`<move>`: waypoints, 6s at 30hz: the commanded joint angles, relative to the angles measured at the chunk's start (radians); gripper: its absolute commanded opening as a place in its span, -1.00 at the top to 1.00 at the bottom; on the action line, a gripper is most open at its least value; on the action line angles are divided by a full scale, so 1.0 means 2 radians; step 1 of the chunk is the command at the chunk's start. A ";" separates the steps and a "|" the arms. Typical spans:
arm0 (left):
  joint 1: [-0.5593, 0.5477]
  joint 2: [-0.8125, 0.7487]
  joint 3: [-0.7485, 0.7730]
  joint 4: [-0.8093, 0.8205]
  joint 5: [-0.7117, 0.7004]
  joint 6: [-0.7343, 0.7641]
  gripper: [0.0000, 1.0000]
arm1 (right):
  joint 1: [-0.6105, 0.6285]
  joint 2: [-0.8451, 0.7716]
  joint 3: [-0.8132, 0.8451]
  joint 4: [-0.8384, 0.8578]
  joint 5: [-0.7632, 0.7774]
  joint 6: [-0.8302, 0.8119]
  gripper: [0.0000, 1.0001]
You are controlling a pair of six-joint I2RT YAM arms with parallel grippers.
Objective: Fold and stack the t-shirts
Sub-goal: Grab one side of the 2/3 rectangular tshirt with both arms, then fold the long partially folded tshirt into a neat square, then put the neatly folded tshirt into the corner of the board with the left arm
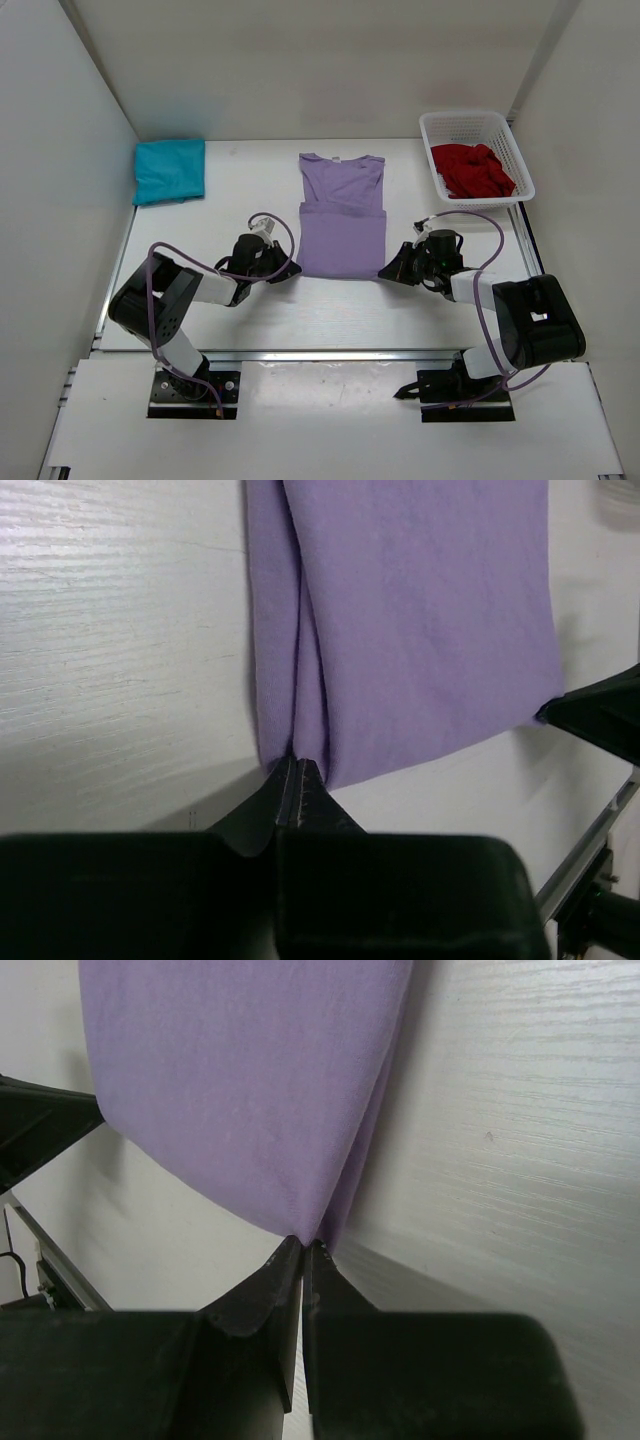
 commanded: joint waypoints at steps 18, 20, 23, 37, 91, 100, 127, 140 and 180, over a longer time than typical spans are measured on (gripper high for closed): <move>0.062 -0.101 -0.100 0.016 0.042 -0.036 1.00 | -0.012 -0.047 -0.029 0.002 0.013 -0.002 1.00; 0.069 -0.102 -0.107 0.021 0.044 -0.036 1.00 | -0.014 -0.052 -0.032 0.001 0.008 -0.003 1.00; 0.072 -0.106 -0.110 0.014 0.039 -0.026 1.00 | -0.008 -0.053 -0.033 -0.003 0.012 -0.006 1.00; 0.009 -0.265 -0.170 -0.074 0.017 -0.033 1.00 | 0.054 -0.127 -0.079 -0.040 0.029 0.021 1.00; 0.067 0.146 0.400 -0.191 -0.041 -0.051 0.33 | 0.004 0.616 1.179 -0.602 -0.002 -0.136 1.00; 0.058 0.154 0.264 -0.122 0.000 -0.088 0.50 | 0.045 0.619 1.160 -0.656 0.040 -0.161 1.00; 0.115 0.053 0.206 -0.099 0.036 -0.099 0.34 | 0.058 0.386 0.648 -0.252 -0.094 -0.087 1.00; 0.195 0.156 0.202 0.001 0.056 -0.138 0.28 | 0.022 0.489 0.657 -0.170 -0.160 -0.013 1.00; 0.095 0.204 0.279 -0.009 0.074 -0.110 0.72 | 0.051 -0.010 0.053 0.105 -0.080 0.058 0.21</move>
